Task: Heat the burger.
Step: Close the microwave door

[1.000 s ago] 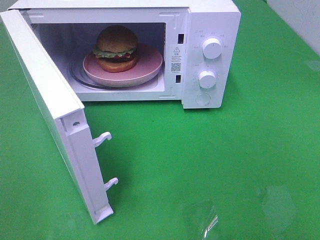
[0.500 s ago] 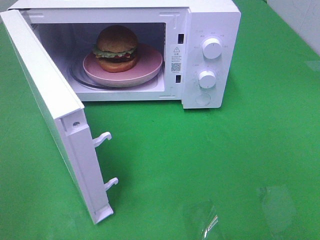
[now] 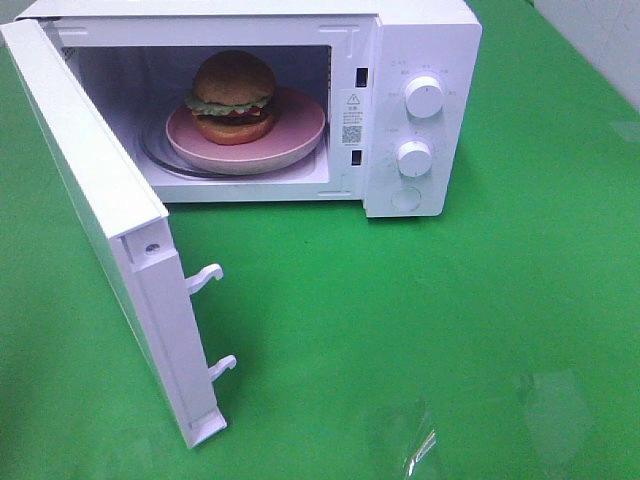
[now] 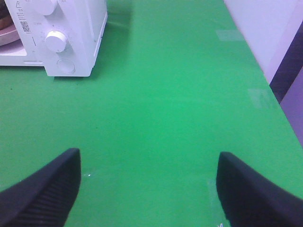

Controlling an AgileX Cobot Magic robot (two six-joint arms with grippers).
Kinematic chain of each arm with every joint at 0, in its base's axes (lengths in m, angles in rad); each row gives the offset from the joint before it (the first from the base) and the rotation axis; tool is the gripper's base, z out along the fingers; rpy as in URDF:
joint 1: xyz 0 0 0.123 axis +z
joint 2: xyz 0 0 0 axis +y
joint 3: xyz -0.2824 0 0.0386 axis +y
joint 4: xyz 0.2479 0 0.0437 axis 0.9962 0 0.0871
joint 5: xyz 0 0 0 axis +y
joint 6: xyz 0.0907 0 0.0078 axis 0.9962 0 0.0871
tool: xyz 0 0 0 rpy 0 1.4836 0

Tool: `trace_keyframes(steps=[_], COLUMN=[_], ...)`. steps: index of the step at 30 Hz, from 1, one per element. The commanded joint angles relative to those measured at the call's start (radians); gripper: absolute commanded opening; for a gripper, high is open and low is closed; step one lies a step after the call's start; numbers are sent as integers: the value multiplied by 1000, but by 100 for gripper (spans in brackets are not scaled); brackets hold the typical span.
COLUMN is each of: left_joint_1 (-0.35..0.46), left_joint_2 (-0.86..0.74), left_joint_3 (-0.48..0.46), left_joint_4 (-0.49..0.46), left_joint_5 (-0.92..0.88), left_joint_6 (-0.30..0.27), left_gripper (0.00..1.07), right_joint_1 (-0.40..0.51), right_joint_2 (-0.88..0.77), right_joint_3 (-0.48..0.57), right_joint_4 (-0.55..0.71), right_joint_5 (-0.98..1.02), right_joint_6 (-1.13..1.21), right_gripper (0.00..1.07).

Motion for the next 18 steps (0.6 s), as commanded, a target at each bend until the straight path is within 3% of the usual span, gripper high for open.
trace_keyframes(steps=[1,14,18], left_joint_1=[-4,-4,-4], left_joint_2=[38,313,386], left_joint_3=[75,248,267], left_joint_4=[-17,-15,10], left_joint_5=[-231,-752,-835], left_joint_6=[0,-4,-24], left_gripper=[0,0,0], right_joint_1=[-6,-6,-6], right_joint_2=[-28,-28,-28], right_joint_3=[2,2,2], right_joint_4=[1,1,1], right_joint_5=[-8,-8,-8], right_joint_6=[9,9,9], right_gripper=[76,76,76])
